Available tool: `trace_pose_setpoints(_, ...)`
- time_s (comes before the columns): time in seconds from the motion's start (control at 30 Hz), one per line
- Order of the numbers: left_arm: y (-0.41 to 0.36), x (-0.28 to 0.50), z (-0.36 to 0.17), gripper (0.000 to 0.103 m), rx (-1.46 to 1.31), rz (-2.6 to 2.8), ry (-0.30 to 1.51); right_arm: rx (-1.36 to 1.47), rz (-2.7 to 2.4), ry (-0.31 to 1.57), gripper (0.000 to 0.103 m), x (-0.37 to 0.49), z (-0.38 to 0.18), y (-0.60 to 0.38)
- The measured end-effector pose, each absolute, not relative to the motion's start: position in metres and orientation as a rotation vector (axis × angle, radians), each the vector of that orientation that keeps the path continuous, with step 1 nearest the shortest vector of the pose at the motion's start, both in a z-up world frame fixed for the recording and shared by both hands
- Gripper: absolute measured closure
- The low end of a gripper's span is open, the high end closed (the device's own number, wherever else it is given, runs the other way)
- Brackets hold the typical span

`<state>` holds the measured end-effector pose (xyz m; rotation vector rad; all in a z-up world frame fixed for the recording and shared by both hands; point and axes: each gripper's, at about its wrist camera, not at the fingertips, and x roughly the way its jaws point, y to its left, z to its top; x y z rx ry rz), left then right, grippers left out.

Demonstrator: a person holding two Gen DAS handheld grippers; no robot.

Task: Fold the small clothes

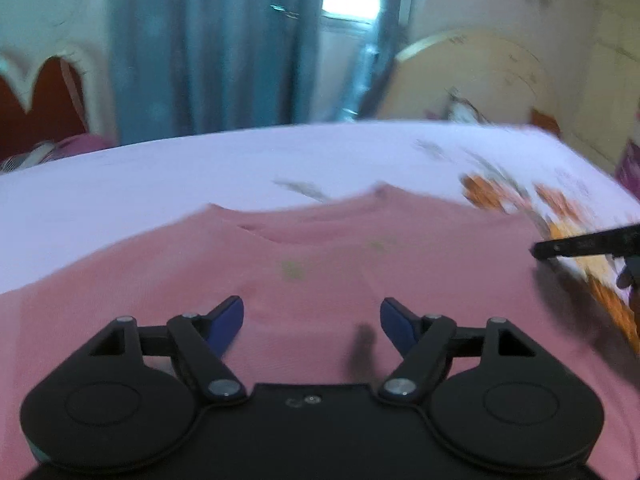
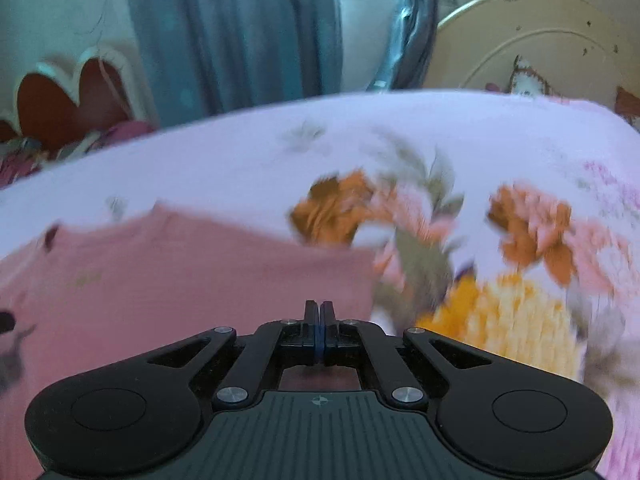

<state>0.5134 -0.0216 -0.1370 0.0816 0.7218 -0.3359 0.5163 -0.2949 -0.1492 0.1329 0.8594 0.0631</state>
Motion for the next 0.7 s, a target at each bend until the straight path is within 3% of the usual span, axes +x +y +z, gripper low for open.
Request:
trace_pose_setpoints(0.27, -0.018, 0.472, -0.154, 0.031, 0.076, -0.312, 0.774, 0.085, 0.023, 0.837, 0.103, 0.430, -0.148, -0.285)
trace_pose_setpoints(0.7, -0.041, 0.460, -0.142, 0.030, 0.062, -0.329, 0.742, 0.104, 0.107, 0.795, 0.103, 0.411, -0.135, -0.226)
